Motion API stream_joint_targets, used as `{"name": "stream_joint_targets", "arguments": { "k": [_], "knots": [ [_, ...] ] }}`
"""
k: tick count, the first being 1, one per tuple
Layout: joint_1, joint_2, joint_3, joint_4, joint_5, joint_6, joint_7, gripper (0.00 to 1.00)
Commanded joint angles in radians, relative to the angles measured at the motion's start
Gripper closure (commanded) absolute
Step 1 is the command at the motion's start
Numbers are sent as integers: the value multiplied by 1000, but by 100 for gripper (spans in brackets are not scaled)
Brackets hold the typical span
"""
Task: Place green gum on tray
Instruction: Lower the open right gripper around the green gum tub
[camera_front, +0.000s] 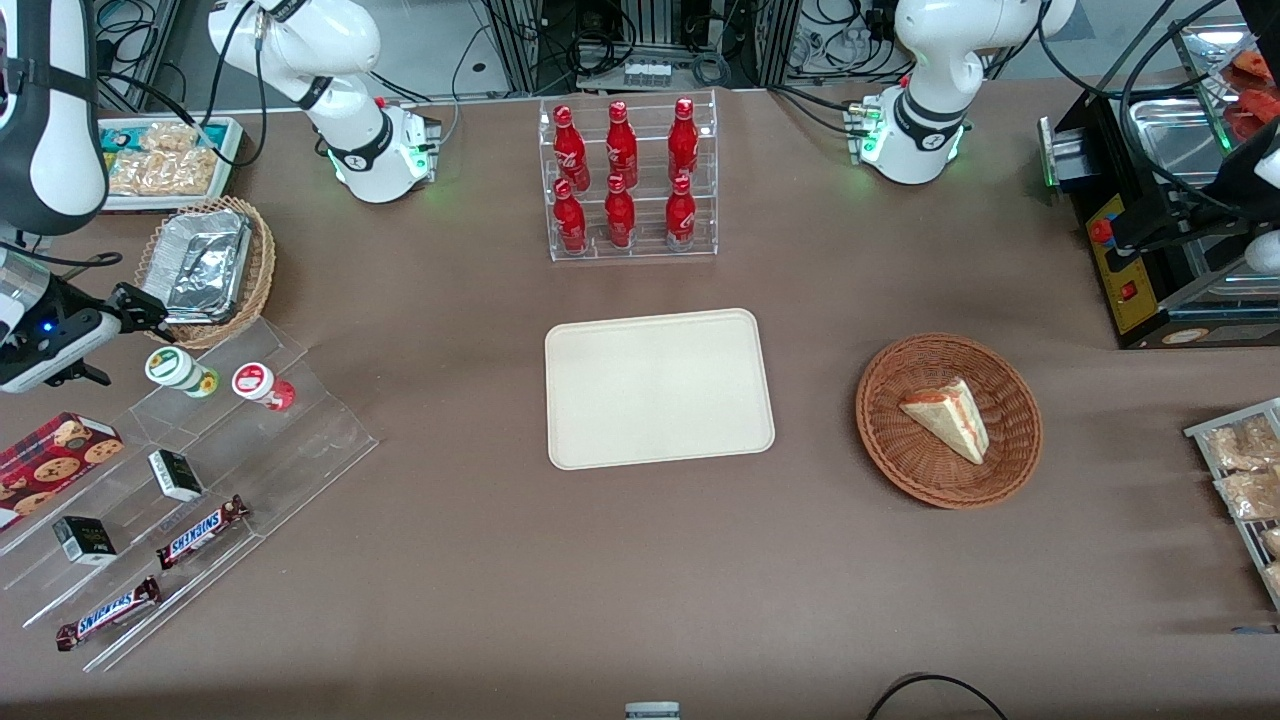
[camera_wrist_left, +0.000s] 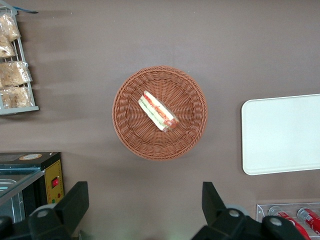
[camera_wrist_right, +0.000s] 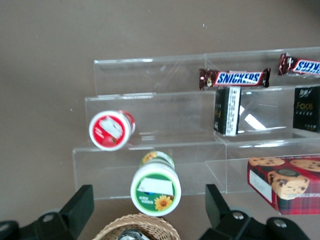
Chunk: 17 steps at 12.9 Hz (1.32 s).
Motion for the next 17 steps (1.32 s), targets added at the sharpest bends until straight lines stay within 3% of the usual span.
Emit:
{"name": "stream_joint_targets", "arguments": {
  "k": [1,17],
  "knots": [
    [7,-41,-32,-120,4,101,-44,1],
    [15,-1,-41,-188,4,232,-71,1]
  ]
}}
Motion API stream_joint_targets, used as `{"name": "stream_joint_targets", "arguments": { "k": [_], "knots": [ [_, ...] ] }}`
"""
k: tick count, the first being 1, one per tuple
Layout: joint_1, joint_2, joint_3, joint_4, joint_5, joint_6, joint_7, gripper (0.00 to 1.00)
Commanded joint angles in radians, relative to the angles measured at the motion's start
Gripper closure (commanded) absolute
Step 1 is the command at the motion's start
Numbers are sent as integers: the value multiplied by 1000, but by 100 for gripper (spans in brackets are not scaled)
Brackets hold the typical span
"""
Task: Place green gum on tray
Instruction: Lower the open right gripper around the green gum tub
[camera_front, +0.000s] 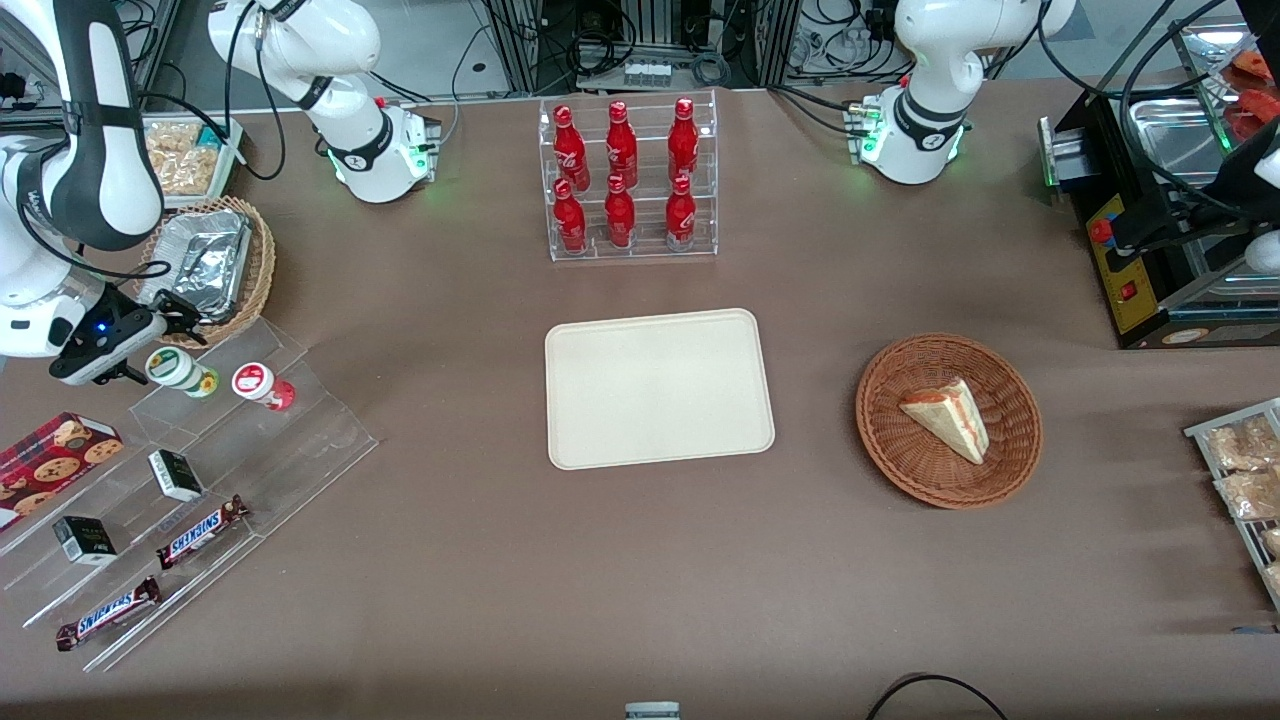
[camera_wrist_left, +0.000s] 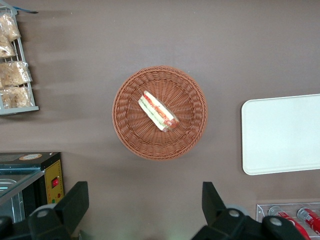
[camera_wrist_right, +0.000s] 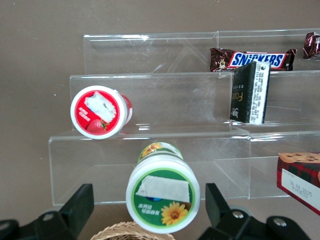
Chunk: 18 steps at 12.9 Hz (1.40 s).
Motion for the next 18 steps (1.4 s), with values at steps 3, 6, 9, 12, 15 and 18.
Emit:
{"name": "stream_joint_targets", "arguments": {
  "k": [3,6,9,12,15,18],
  "knots": [
    [6,15,-9,-13,4,48,-24,1],
    [6,18,-11,-12,4,57,-24,1],
    [6,24,-11,-10,4,64,-24,1],
    [4,27,-11,-7,4,65,-24,1],
    [4,27,-11,-6,4,65,-24,30],
    [9,25,-10,2,4,56,-10,100]
  ]
}}
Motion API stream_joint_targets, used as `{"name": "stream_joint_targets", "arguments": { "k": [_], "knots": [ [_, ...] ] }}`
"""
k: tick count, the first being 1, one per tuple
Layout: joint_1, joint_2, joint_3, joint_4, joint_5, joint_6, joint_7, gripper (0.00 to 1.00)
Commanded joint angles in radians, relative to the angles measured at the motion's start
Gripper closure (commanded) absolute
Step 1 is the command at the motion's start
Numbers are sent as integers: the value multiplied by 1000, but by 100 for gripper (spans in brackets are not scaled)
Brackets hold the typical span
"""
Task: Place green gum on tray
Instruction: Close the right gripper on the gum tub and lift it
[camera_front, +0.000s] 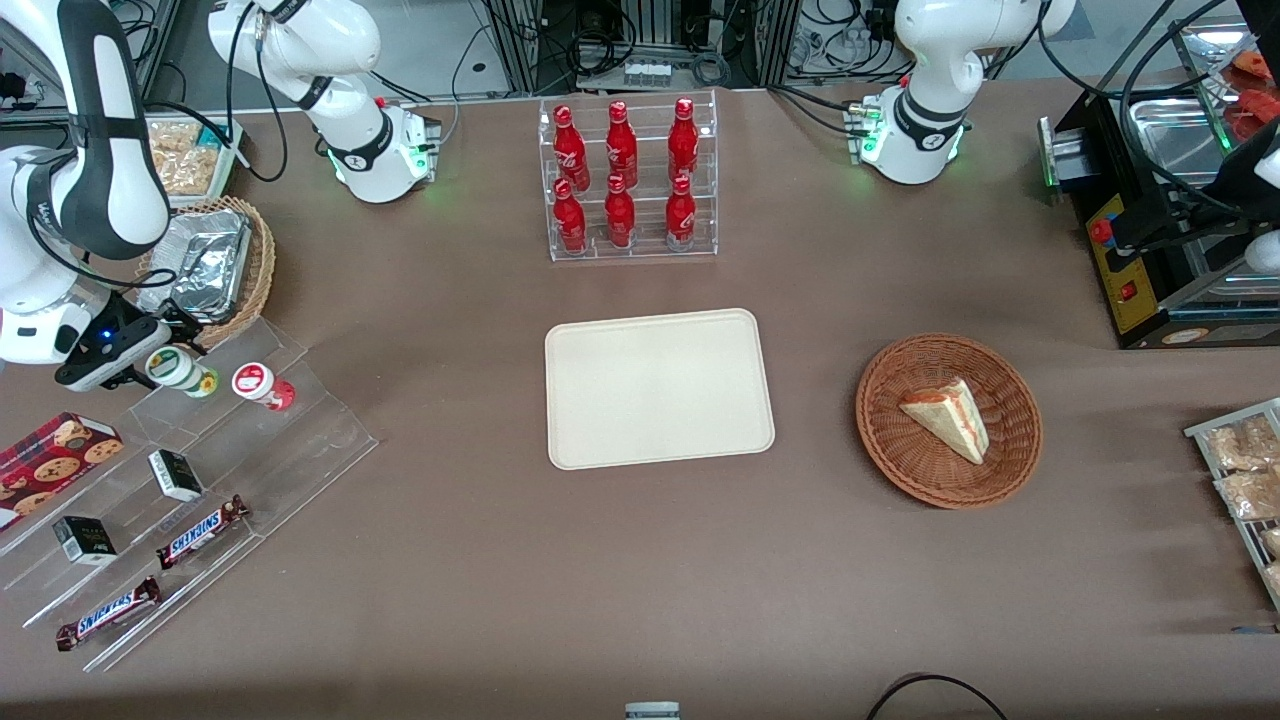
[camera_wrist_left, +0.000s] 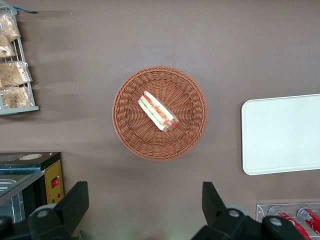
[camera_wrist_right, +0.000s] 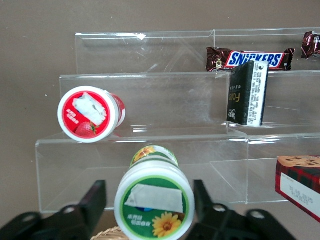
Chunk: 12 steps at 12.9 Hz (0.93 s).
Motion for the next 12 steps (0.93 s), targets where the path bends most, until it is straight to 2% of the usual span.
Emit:
{"name": "stream_joint_targets", "arguments": {
  "k": [1,3,6,9,12],
  "knots": [
    [21,3,-6,33,3,8,-19,100],
    [58,5,-6,115,1,-71,-10,100],
    [117,28,-4,283,0,-284,37,100],
    [243,28,-3,376,-16,-458,271,100],
    [409,40,1,412,-16,-492,550,100]
  ]
}}
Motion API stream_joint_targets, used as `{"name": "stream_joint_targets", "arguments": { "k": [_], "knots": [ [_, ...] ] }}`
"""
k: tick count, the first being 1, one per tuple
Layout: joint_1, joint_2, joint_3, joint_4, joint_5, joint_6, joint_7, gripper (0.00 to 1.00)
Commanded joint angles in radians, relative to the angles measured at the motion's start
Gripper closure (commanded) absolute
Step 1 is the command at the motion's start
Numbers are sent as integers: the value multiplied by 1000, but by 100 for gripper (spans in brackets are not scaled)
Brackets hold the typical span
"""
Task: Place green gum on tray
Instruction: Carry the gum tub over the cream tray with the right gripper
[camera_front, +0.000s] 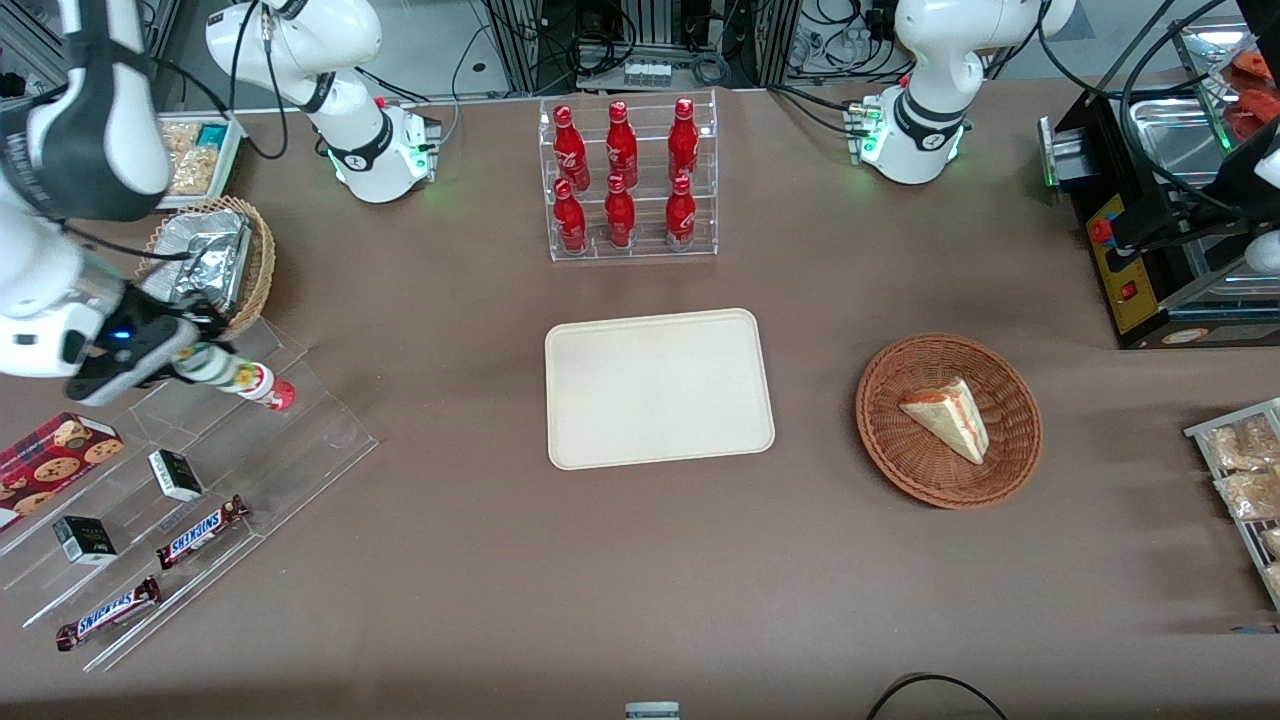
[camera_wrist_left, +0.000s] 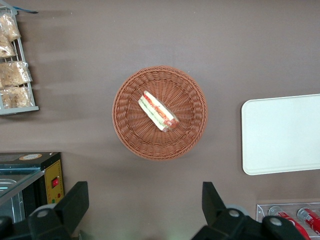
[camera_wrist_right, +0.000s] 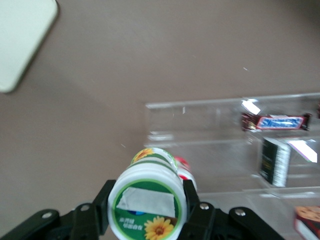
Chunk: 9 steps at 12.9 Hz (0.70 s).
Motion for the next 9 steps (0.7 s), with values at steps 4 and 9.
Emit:
{"name": "stream_joint_targets", "arguments": {
  "k": [4,9],
  "knots": [
    [315,169,-7,176,-6,-46,568,100],
    [576,488,-1,426,20,-30,1119,100]
  ]
}}
